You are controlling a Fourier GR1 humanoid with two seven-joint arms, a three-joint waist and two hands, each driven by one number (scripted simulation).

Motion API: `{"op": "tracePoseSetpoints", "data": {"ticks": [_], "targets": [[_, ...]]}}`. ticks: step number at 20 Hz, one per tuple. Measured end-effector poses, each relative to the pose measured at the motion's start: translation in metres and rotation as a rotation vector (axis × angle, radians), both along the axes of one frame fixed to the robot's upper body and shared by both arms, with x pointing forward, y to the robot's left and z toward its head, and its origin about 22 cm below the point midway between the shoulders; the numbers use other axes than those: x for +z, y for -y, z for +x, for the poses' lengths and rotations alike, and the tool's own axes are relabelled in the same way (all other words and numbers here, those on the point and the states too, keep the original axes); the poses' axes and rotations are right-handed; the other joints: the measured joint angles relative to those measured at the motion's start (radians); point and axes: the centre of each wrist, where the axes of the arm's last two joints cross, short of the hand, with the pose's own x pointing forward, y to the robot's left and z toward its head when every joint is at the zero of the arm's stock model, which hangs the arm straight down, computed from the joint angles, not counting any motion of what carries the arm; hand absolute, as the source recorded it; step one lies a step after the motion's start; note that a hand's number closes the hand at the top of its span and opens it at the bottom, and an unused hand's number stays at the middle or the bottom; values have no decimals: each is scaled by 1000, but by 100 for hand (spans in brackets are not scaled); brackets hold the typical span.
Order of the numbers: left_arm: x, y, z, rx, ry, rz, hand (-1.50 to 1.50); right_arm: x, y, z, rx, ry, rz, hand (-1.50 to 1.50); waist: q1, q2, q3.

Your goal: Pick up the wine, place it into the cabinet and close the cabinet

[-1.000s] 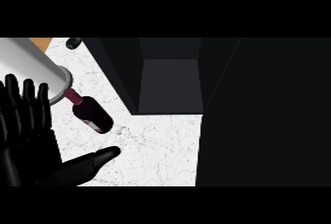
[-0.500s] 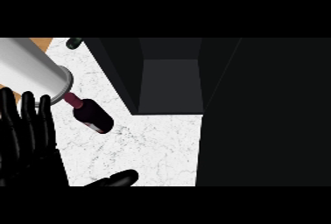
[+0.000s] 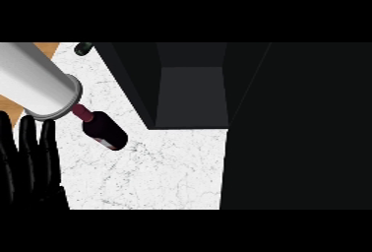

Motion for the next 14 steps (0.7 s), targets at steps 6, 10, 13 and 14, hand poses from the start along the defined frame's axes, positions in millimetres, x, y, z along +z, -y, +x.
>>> {"op": "tracePoseSetpoints", "data": {"ticks": [6,10,13,14], "targets": [[4,3,4,35,1,-3,-150,9,-4,-3,-3,5,-2,-150,-1,0,0],[4,-2,4,61,-3,11,-150,10,-5,-4,-9,7,1,-150,1,0,0],[1,-7,4,84,-5,30,-150,10,-8,-5,-8,-2,6,-150,1,0,-1],[-1,-7,3,94,-6,30,-150,10,-8,-6,-10,-6,9,-150,1,0,-1]]}}
